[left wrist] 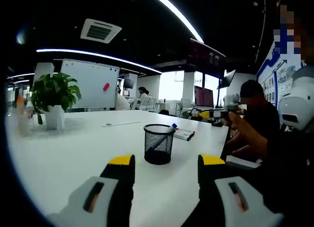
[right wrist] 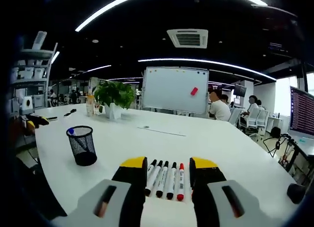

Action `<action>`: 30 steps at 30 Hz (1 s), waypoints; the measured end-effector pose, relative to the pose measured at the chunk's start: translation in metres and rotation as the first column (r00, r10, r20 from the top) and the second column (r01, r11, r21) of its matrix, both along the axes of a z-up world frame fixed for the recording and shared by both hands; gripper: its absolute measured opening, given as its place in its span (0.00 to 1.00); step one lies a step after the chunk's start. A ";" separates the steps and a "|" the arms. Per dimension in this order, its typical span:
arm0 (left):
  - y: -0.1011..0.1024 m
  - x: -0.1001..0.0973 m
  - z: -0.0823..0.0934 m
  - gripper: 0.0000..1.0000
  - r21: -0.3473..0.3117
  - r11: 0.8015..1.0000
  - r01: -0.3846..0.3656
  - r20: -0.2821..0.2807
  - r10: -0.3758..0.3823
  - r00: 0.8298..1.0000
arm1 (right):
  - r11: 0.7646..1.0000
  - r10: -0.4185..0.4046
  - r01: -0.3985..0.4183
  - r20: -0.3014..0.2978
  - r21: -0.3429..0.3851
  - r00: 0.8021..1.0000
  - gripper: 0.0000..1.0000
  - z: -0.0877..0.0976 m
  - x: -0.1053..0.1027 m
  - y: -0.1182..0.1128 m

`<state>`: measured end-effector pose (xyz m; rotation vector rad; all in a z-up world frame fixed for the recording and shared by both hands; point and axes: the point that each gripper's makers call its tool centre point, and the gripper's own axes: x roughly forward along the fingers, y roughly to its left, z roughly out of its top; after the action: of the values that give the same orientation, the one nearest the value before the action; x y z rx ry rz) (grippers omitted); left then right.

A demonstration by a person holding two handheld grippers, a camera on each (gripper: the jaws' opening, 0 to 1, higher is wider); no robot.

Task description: Pick up the whiteboard markers from the pen holder and place them facing the whiteboard neatly

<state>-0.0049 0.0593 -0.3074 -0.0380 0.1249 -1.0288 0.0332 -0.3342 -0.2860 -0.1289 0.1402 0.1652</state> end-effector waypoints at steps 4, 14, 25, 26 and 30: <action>-0.003 -0.003 0.000 0.53 0.006 1.000 0.018 0.008 -0.018 1.000 | 1.000 0.012 -0.012 0.005 0.000 1.000 0.38 0.001 0.000 0.004; -0.005 0.000 -0.021 0.52 0.118 0.993 0.015 -0.003 -0.015 1.000 | 0.998 0.054 -0.055 0.017 0.026 0.998 0.38 0.006 0.000 0.014; 0.009 0.011 -0.012 0.47 0.049 0.997 -0.056 -0.010 0.057 0.998 | 0.994 0.093 -0.094 0.030 0.053 0.995 0.42 0.000 -0.002 0.032; 0.010 0.012 -0.012 0.47 0.051 0.997 -0.065 -0.005 0.065 0.998 | 0.994 0.096 -0.098 0.032 0.047 0.995 0.42 0.001 -0.002 0.033; 0.012 0.013 -0.010 0.47 0.039 0.997 -0.071 -0.011 0.071 0.997 | 0.992 0.115 -0.117 0.037 0.044 0.993 0.42 0.002 -0.002 0.041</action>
<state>0.0080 0.0708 -0.3175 -0.0135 0.1537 -0.9552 0.0312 -0.2931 -0.2840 -0.0940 0.0946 0.2821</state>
